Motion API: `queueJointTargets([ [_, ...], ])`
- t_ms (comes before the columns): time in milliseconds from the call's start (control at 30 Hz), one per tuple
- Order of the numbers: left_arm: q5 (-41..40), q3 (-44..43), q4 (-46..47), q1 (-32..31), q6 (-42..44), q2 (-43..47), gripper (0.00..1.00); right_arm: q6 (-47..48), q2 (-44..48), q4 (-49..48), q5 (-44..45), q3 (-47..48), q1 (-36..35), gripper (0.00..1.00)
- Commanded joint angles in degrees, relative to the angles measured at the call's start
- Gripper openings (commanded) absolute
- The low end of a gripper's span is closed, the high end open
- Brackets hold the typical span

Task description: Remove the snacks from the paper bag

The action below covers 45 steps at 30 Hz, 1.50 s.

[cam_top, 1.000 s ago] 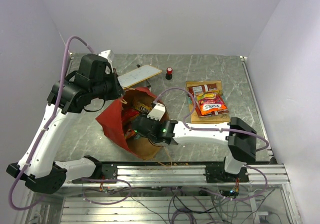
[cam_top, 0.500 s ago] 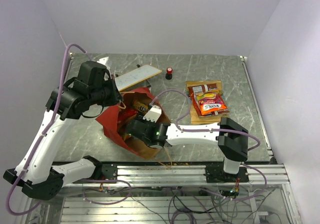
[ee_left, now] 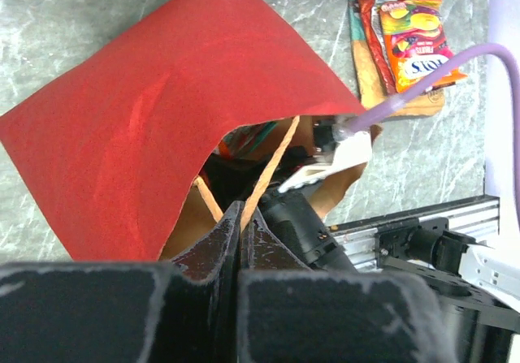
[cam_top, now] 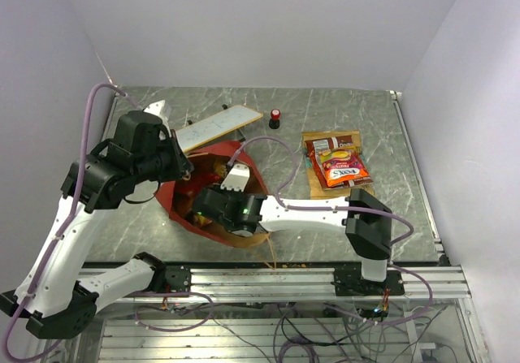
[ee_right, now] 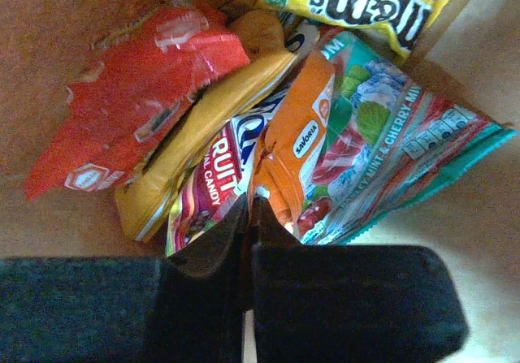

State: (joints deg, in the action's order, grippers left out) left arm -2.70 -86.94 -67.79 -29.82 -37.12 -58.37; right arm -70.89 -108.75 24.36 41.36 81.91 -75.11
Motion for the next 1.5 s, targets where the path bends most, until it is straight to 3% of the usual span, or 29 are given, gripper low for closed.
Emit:
queueJointTargets([
  [0,-4.91,-0.45,-1.92,0.29,-0.18,1.75,0.07,1.93,4.81,5.14,6.08,1.23,0.14,0.00],
  [100,-6.69,-1.32,-2.03,0.36,-0.05,2.17,0.07,1.89,7.68,7.37,5.57,0.09,0.06,0.00],
  [467,-6.86,1.83,0.37,0.36,-4.38,4.52,0.07,12.55,23.59,1.86,1.33,-6.84,0.07,0.00],
  [800,-5.33,3.55,3.26,0.32,-6.98,4.54,0.07,34.91,40.17,-5.17,-12.76,-10.35,0.24,0.00],
  [1033,-3.92,3.53,5.64,0.31,-8.01,1.76,0.07,45.55,43.41,-0.93,-20.22,-3.11,1.19,0.00],
  [1233,-2.30,4.20,6.95,0.30,-9.01,-0.36,0.07,49.01,41.37,5.62,-13.40,6.92,2.49,0.00],
  [1333,-1.20,2.99,6.13,0.29,-8.98,-1.88,0.07,49.44,40.94,7.38,-7.26,7.55,6.45,0.00],
  [1467,-0.28,3.74,6.78,0.29,-9.79,-2.49,0.07,44.47,40.75,9.42,-15.64,4.63,23.47,0.00],
])
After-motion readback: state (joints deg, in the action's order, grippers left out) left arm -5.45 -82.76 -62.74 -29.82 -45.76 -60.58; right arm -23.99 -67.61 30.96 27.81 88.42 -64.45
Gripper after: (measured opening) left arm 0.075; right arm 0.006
